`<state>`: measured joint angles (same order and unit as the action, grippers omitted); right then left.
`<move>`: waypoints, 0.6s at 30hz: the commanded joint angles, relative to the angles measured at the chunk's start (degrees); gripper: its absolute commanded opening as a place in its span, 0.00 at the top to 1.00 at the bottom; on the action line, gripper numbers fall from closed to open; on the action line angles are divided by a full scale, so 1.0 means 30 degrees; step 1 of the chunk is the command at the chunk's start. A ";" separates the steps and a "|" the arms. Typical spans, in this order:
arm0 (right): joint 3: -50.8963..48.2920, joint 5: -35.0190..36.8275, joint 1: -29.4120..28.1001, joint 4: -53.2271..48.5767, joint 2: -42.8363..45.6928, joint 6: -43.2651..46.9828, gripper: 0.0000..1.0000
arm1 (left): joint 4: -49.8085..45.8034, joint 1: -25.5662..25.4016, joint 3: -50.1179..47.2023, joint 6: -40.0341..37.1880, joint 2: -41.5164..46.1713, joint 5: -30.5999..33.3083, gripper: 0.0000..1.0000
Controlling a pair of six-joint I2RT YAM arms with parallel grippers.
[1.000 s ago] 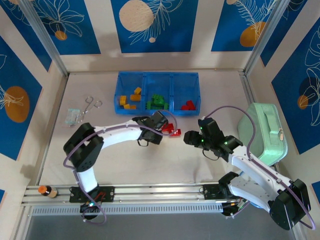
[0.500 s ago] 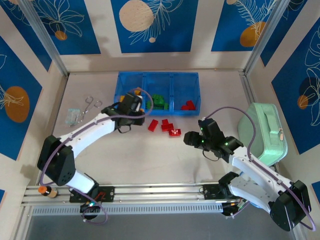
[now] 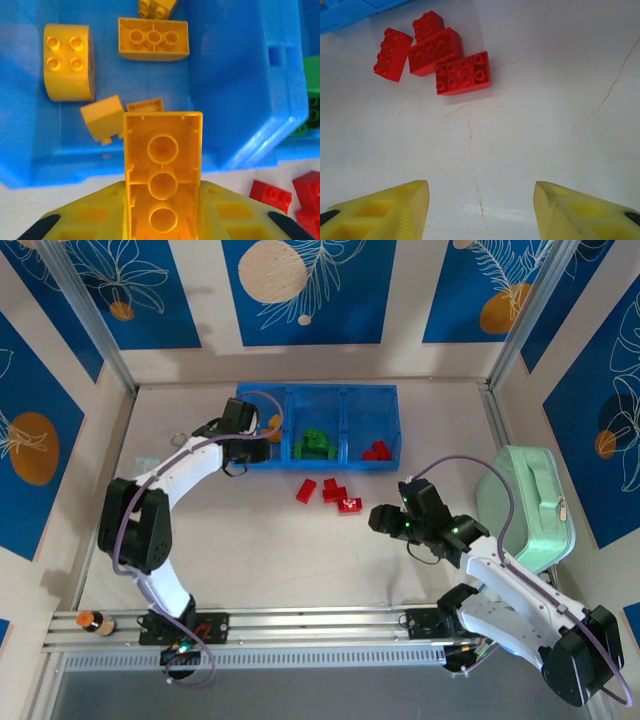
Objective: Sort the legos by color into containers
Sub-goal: Place the lego in the container.
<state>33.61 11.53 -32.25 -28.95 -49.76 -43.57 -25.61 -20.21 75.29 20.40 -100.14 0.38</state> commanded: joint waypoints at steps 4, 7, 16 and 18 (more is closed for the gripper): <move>-0.0030 -0.0240 -0.0148 -0.0630 0.0503 -0.0298 0.42 | -0.0507 0.0473 0.2682 -0.0820 -0.1776 -0.0547 0.67; 0.0051 -0.0236 -0.0236 -0.0714 0.0494 -0.0344 0.42 | -0.0930 0.0596 0.3748 -0.1076 -0.2512 -0.0459 0.60; 0.0493 0.0199 -0.0667 -0.0987 0.0324 -0.0358 0.41 | -0.0088 0.0550 0.2634 -0.0951 -0.0573 -0.0858 0.30; 0.0749 0.0332 -0.0846 -0.0983 0.0028 -0.0330 0.40 | 0.0287 0.0503 0.1494 -0.0725 0.0442 -0.0858 0.30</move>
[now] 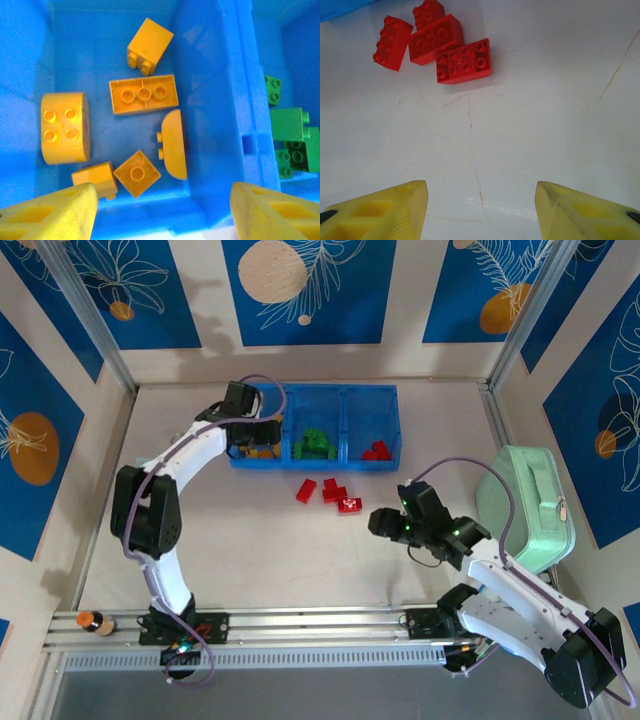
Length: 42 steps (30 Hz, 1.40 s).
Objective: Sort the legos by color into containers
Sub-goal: Place the lego in the container, then pick up the lego from the center of the table.
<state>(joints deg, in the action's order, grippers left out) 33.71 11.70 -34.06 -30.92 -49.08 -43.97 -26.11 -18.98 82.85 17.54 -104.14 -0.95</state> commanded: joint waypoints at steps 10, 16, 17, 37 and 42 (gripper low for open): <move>0.5267 0.2018 -0.2544 -0.0740 -0.6175 -0.0852 0.34 | 0.2682 -0.1355 -0.8584 0.1634 0.8730 0.0955 0.30; 1.1943 0.4704 -0.4506 -0.4322 -1.3220 -0.2950 0.33 | 0.4839 -0.2460 -1.4095 0.4220 1.2203 0.1909 0.30; 1.3098 0.4741 -0.4649 -0.4873 -1.4317 -0.3184 0.32 | 0.5134 -0.2514 -1.4837 0.4635 1.2402 0.1789 0.30; 2.5575 0.3682 -0.3907 -0.9235 -2.6674 -0.4347 0.36 | 0.3130 -0.4249 -1.8990 0.5582 1.7309 0.2668 0.30; 2.6718 0.3806 -0.3996 -0.9762 -2.7878 -0.4071 0.40 | 0.3760 -0.4342 -1.9068 0.5714 1.6587 0.2485 0.30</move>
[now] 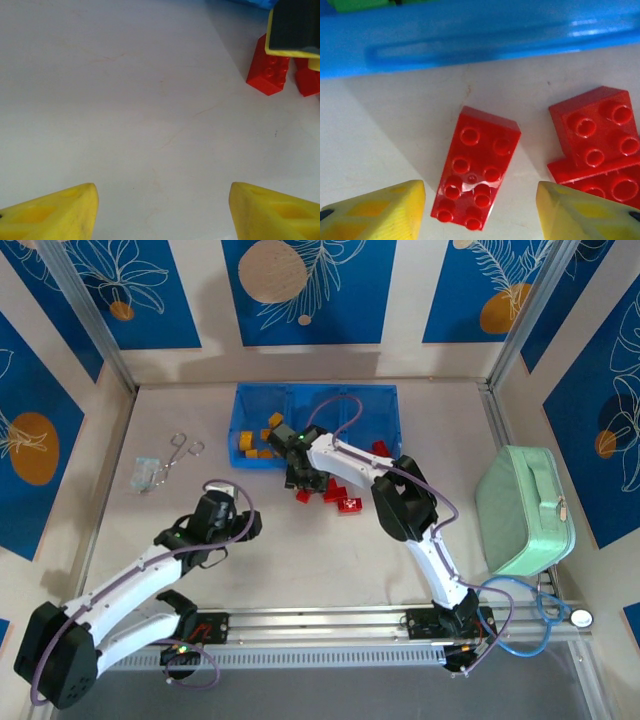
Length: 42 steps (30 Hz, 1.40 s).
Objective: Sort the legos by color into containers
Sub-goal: Pick up the lego from the center of the table, then place the lego in the container.
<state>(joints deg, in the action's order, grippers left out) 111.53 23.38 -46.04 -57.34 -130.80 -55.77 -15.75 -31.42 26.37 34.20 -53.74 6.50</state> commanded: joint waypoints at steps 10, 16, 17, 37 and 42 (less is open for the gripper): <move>0.0481 -0.0220 -0.0323 -0.0837 -0.1199 -0.0150 0.52 | 0.0678 -0.0307 -0.0521 0.0310 -0.0313 -0.0343 0.31; -0.0553 0.1086 -0.0786 -0.0887 0.0300 -0.0096 0.72 | 0.0390 -0.0302 -0.0384 0.0291 -0.0026 -0.0264 0.31; -0.0777 0.1433 -0.0818 -0.0993 0.0728 -0.0113 0.75 | 0.0325 -0.0304 -0.0354 0.0263 0.0058 -0.0235 0.31; -0.3554 0.3077 0.5881 0.0027 0.5749 0.3472 0.75 | 0.0694 -0.1349 0.0218 0.0354 -0.0926 -0.0903 0.32; -0.1458 0.3078 0.6972 -0.0398 0.3869 0.4312 0.75 | 0.0613 -0.2028 0.0487 0.0457 -0.1099 -0.0806 0.32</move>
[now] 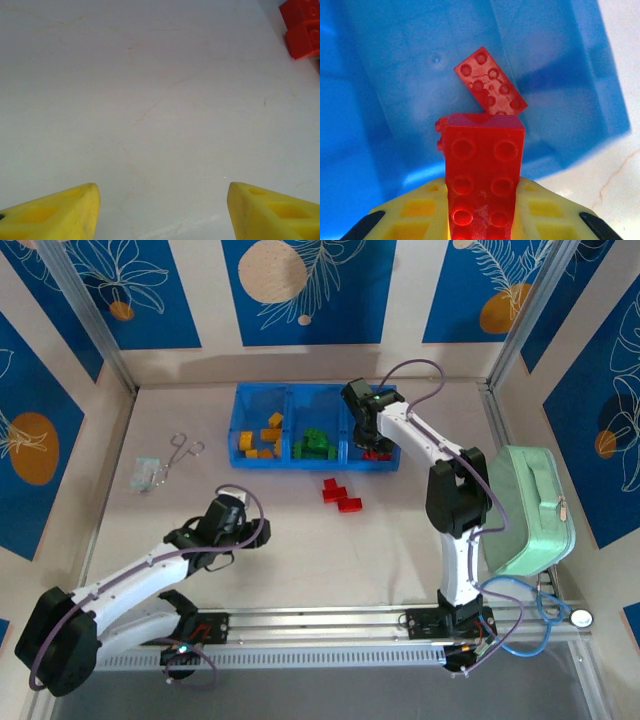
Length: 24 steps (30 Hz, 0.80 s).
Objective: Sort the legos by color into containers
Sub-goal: Place the lego in the container.
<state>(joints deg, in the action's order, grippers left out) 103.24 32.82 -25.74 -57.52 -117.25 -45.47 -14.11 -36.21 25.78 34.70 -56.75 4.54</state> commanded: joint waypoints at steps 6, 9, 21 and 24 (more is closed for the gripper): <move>0.3447 -0.0290 0.0471 -0.1002 -0.1785 0.1388 0.50 | -0.0286 -0.1356 0.1719 0.0092 -0.1292 0.0100 0.32; 0.3034 -0.0100 0.0275 -0.0691 -0.0998 0.1359 0.45 | -0.0133 -0.1968 0.2391 -0.0096 -0.2237 0.0100 0.32; -0.5723 0.0045 -0.0991 0.2890 0.6267 0.0337 0.44 | 0.0961 -0.3265 0.6193 -0.0991 -0.7889 -0.0586 0.29; -0.8218 -0.0109 -0.1175 0.3275 0.7873 -0.0234 0.44 | 0.0845 -0.3369 0.7624 -0.1559 -0.9663 -0.0938 0.28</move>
<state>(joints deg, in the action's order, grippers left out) 83.94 32.60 -28.84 -49.87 -96.60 -43.48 -12.27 -45.56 44.77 32.49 -82.46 3.53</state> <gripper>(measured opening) 0.560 0.717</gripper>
